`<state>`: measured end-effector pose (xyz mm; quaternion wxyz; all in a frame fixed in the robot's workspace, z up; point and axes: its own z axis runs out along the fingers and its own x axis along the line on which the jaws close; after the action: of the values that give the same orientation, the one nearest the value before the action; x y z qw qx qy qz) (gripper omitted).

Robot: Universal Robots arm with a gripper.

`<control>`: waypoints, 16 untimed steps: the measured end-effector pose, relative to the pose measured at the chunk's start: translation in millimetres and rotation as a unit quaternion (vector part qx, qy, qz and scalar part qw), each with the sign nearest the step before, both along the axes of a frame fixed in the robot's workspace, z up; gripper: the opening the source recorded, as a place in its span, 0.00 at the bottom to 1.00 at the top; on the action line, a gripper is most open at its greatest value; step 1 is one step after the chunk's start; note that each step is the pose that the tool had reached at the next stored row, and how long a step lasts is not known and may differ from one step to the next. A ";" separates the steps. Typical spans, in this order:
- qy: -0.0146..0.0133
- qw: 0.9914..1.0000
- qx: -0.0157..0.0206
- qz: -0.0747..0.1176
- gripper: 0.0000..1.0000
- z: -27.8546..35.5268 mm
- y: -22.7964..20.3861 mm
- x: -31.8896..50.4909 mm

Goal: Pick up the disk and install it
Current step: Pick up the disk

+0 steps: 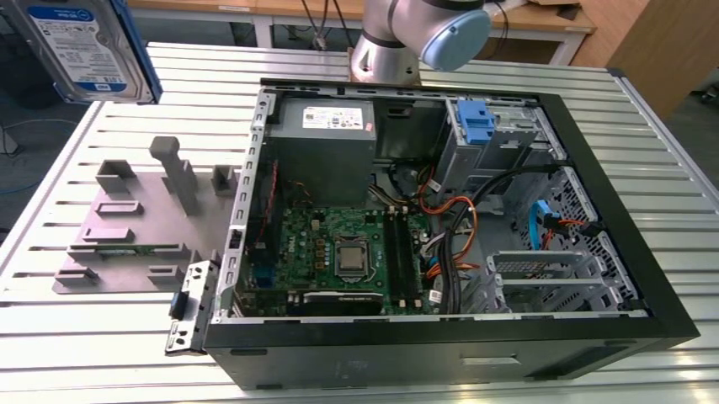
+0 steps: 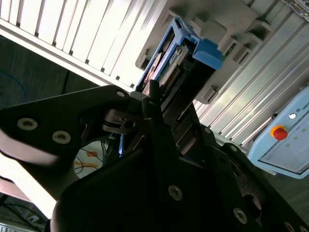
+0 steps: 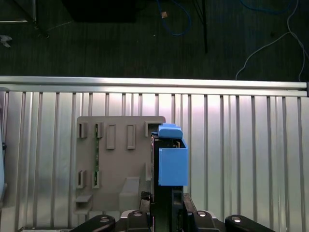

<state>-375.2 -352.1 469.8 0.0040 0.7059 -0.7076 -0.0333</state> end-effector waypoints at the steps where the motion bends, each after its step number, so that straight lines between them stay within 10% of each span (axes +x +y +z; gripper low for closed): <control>1: 0.000 1.000 0.000 0.000 0.35 0.0 0.0 1.2; 16: 0.000 1.000 0.000 0.000 0.35 -0.4 0.0 16.1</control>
<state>-359.1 -352.1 469.4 0.0040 0.7059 -0.7076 -0.0334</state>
